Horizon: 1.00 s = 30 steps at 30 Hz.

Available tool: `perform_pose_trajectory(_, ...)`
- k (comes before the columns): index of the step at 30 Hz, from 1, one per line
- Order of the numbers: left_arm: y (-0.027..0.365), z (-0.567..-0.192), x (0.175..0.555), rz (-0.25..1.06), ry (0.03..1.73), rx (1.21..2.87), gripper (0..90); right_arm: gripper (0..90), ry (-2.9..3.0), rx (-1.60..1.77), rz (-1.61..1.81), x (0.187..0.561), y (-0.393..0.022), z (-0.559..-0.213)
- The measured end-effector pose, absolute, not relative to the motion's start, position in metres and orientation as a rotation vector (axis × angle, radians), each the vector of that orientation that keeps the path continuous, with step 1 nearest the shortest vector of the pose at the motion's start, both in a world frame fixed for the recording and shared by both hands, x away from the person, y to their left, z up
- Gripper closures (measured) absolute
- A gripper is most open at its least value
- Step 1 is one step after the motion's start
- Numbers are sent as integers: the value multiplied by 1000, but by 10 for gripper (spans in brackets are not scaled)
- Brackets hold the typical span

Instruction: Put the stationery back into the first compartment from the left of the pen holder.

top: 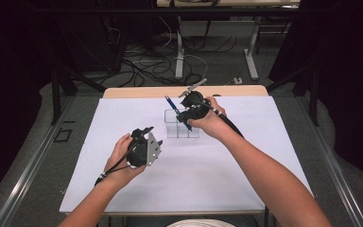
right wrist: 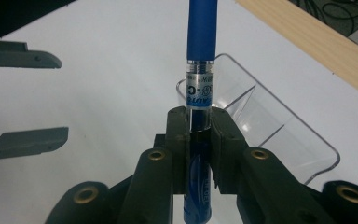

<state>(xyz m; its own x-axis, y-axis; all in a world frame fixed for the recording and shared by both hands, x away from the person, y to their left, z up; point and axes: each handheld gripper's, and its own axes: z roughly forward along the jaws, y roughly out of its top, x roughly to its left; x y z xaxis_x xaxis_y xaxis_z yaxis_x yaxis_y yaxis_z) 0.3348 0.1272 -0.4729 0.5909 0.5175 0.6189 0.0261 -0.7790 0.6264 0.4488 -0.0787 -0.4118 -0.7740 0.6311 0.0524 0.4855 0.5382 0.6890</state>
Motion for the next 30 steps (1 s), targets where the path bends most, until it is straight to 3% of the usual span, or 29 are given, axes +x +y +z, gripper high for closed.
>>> perform_pose_trajectory(10,148,-475,346,891,690,2136,370,793,2451,945,1190,460,-69,-414)
perform_pose_trajectory(18,161,-484,354,764,827,2065,258,792,2348,923,1270,469,-61,-417)
perform_pose_trajectory(23,169,-491,358,618,906,1980,179,793,2308,915,1297,474,-53,-425)
perform_pose_trajectory(30,174,-496,360,521,977,1926,157,792,2245,918,1339,480,-42,-435)
